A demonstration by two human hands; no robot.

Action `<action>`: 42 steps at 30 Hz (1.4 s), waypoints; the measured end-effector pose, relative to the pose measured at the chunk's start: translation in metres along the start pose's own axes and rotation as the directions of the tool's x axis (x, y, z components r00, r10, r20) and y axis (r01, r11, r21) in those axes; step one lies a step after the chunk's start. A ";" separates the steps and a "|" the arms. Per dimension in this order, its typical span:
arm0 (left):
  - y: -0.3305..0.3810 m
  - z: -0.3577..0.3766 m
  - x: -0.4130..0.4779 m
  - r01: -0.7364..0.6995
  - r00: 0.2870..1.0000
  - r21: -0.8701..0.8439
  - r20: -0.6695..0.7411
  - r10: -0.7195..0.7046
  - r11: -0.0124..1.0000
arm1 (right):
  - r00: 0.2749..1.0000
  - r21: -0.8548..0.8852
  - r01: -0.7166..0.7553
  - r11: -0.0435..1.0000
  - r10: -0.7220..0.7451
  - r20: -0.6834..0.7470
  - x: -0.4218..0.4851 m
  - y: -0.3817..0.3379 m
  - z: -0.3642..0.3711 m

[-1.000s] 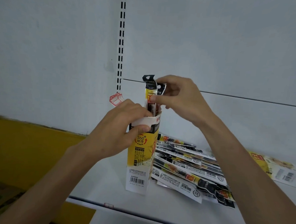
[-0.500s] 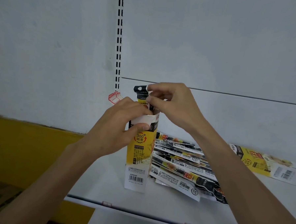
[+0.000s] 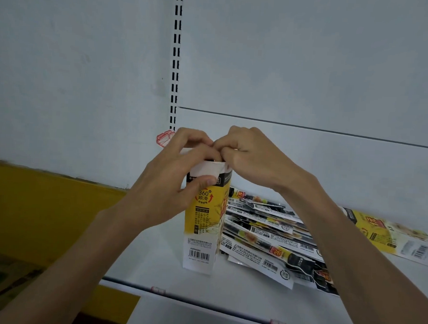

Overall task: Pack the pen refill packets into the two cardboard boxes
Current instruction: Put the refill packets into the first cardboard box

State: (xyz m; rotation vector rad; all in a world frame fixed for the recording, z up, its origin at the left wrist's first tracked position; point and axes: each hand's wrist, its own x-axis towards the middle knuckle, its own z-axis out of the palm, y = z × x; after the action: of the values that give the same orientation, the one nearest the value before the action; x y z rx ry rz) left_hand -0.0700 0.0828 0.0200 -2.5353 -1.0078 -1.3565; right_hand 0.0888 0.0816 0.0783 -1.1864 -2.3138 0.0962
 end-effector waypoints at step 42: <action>-0.001 0.001 0.002 0.168 0.985 0.040 0.027 -0.169 0.985 | 0.742 -0.088 -0.578 0.811 0.567 0.357 -0.050 0.151 0.031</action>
State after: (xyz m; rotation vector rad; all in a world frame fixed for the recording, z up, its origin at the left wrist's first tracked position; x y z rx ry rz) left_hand -0.0689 0.0847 0.0202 -2.4998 -1.2667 -1.3276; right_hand 0.2080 0.1406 -0.0145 -1.9773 -2.1314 0.6238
